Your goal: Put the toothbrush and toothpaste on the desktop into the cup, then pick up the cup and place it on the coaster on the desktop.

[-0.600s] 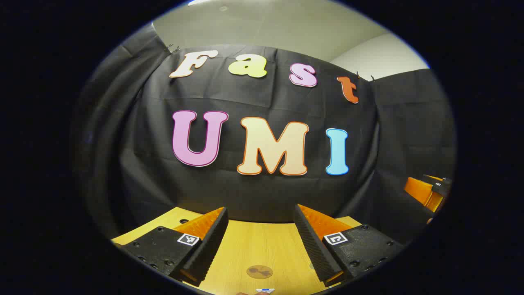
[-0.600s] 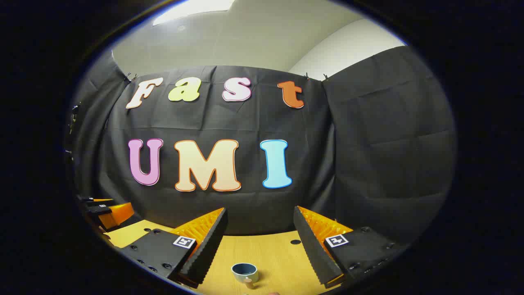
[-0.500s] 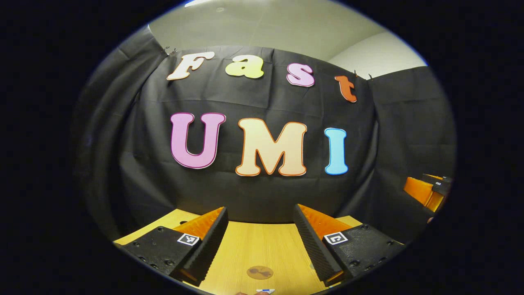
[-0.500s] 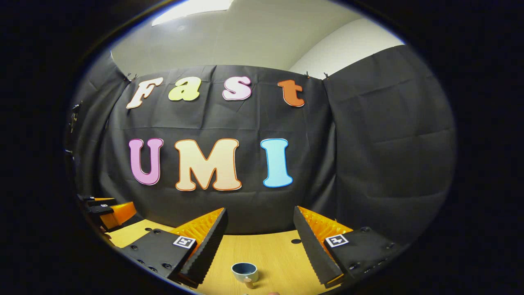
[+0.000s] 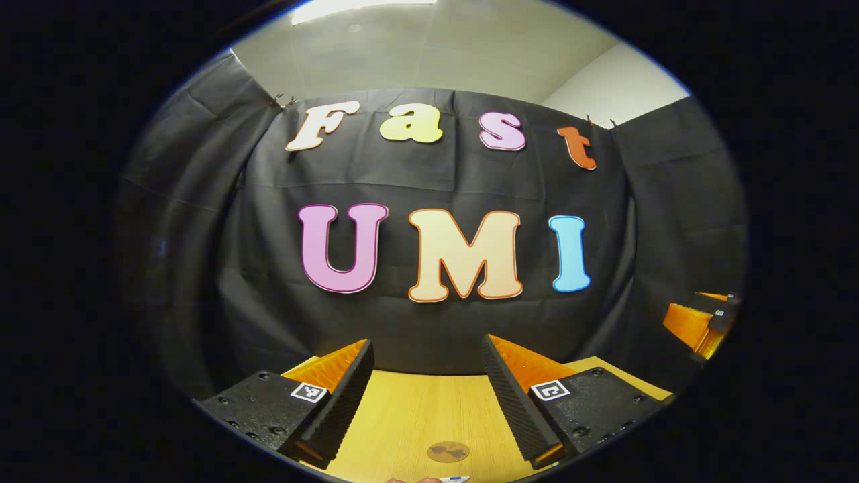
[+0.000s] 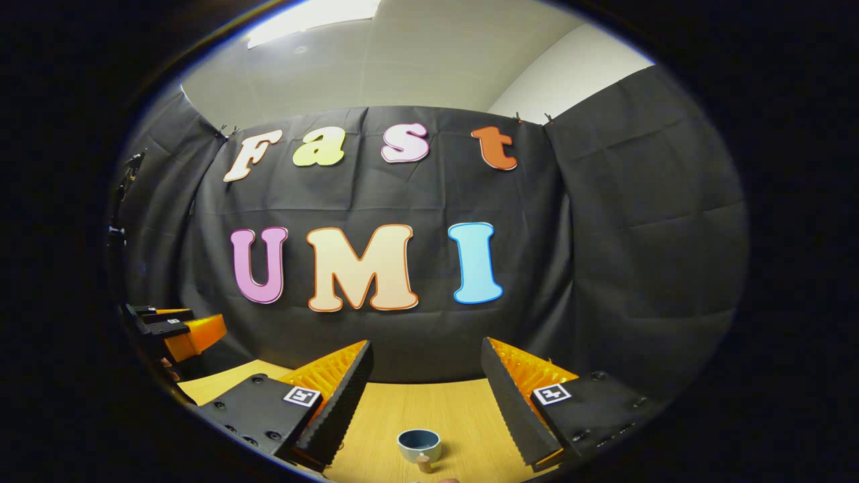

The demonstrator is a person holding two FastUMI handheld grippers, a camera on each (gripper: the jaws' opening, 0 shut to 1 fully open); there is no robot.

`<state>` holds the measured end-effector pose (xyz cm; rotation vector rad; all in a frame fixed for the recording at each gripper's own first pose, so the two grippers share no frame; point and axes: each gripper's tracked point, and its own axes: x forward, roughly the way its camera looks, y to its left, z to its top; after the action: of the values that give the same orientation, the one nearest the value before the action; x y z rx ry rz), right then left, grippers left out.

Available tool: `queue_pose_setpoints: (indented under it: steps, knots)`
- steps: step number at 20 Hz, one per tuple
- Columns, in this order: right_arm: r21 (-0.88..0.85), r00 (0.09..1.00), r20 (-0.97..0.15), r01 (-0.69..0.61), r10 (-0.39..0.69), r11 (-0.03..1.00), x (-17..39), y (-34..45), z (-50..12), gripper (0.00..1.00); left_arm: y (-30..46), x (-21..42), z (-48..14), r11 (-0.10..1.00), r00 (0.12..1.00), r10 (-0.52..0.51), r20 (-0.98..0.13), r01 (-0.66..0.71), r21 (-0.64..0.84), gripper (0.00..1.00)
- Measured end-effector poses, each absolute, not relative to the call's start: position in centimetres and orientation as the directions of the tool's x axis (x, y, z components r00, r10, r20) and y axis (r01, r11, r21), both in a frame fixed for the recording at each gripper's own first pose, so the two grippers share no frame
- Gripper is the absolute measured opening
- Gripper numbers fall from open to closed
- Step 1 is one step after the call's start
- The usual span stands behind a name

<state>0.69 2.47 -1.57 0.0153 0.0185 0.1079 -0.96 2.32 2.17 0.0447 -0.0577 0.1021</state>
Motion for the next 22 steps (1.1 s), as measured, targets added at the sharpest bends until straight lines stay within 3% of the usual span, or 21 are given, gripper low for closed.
queue_pose_setpoints:
  steps: [12, 22]
  knots:
    - [-0.017, 0.988, -0.061, -0.146, 0.145, 0.989, 0.2, 4.4, -4.1, 0.99, 3.4, -2.6, 1.9, 0.992, 0.991, 0.114, 0.073, -0.117, 0.044, 0.94]
    - [-0.067, 0.965, -0.177, -0.209, 0.194, 0.976, -1.5, 5.3, -9.6, 0.99, 4.2, -3.6, 1.8, 0.992, 0.991, 0.115, 0.073, -0.119, 0.047, 0.94]
